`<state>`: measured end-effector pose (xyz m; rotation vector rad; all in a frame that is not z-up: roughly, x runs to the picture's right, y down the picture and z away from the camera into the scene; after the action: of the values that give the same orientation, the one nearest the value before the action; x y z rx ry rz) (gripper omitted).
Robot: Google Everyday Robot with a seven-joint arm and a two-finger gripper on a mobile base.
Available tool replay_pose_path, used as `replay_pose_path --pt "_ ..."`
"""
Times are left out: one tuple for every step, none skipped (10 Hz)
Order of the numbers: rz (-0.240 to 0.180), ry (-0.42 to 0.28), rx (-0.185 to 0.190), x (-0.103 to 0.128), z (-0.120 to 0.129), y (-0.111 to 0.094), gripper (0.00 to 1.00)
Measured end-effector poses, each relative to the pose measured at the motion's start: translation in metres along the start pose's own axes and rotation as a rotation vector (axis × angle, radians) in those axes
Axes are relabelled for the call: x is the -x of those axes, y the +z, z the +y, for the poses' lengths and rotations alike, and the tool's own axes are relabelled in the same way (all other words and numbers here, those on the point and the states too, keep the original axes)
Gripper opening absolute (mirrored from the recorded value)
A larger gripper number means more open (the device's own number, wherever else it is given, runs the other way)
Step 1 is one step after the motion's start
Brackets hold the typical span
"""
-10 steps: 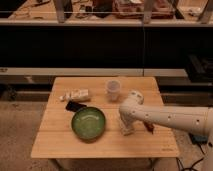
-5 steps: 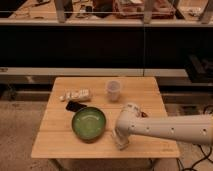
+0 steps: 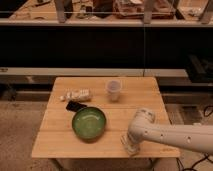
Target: Wipe the white sponge on the table
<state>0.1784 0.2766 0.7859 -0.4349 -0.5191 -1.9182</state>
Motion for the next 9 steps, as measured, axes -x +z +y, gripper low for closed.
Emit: replay_pose_path --pt "0.003 0.023 0.028 -0.001 0.015 0.000 0.09" --pt "0.008 0.065 0.073 -0.005 0.039 0.000 0.09" --pt "0.014 0.124 0.119 -0.015 0.066 0.000 0.09" --pt "0.019 0.162 0.141 -0.025 0.078 0.000 0.09" --pt "0.029 0.207 0.153 -0.040 0.089 0.001 0.09" --pt "0.036 0.246 0.159 -0.059 0.093 0.002 0.09" --pt "0.035 0.259 0.158 -0.071 0.091 0.003 0.09" --pt "0.039 0.264 0.153 -0.083 0.085 0.005 0.09" --pt "0.034 0.265 0.148 -0.094 0.077 0.008 0.09"
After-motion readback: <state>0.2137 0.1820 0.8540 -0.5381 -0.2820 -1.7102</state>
